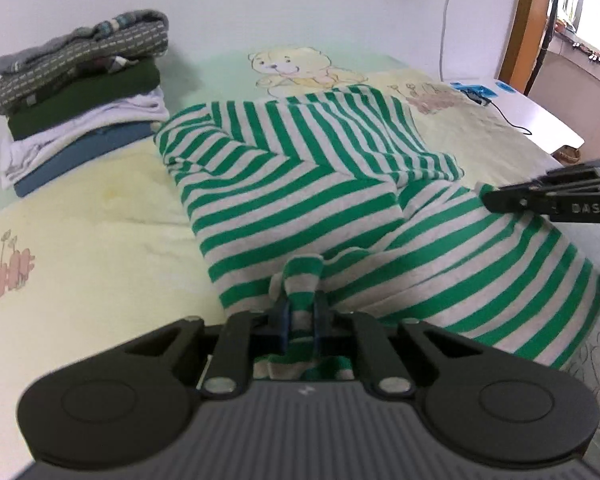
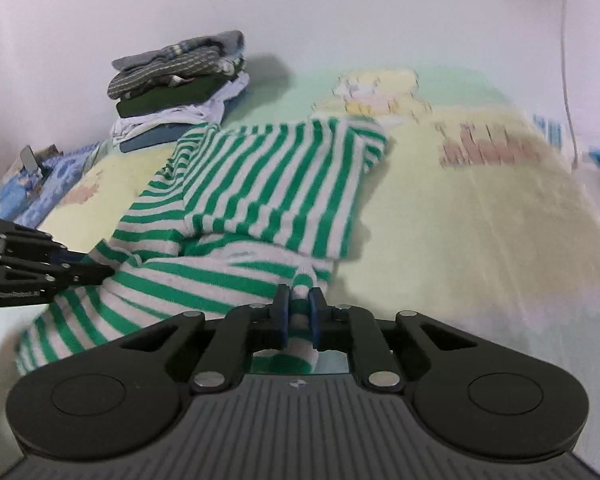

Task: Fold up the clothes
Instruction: 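Tuck the held edge under the folded shirt and open both grippers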

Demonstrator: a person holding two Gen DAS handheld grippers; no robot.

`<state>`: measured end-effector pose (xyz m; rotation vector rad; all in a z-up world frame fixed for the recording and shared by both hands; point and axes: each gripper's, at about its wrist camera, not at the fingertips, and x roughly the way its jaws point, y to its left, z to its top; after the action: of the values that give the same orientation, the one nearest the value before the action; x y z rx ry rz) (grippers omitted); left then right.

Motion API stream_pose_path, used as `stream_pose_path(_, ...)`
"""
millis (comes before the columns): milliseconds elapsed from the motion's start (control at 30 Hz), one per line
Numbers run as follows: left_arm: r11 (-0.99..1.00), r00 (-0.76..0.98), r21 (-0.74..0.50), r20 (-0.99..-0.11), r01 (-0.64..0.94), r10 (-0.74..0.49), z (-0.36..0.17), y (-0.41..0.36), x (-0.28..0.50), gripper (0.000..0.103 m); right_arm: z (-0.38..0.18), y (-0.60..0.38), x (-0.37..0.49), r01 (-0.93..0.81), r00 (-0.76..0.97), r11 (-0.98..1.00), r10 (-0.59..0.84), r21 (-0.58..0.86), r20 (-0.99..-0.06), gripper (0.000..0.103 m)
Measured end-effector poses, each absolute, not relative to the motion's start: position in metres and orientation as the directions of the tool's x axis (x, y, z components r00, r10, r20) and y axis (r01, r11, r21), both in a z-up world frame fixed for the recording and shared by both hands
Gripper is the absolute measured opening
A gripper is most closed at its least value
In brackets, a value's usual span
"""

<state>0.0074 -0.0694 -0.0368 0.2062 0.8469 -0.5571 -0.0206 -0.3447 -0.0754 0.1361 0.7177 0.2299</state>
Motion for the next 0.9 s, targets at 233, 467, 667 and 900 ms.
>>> stream_pose_path(233,0.865,0.562,-0.014,-0.755,0.502,-0.338,-0.047,-0.072,0.01,0.013,-0.07,-0.347,-0.014,-0.169,0.747,0.959,0.276,0.229,-0.605,0.011)
stream_pose_path(467,0.888,0.595,0.004,-0.743,0.461,-0.306,-0.047,-0.076,0.005,0.031,-0.066,-0.363,-0.014,-0.19,0.723,0.93,0.349,0.315,-0.596,0.039)
stream_pose_path(667,0.915,0.575,-0.077,-0.756,0.396,-0.313,-0.054,-0.068,0.017,0.049,-0.078,-0.351,-0.013,-0.243,0.671,0.921,0.386,0.305,-0.633,0.029)
stream_pose_path(900,0.887,0.604,-0.028,-0.723,0.46,-0.336,-0.039,-0.081,0.0,0.009,-0.049,-0.349,-0.029,-0.246,0.759,0.94,0.339,0.236,-0.555,0.009)
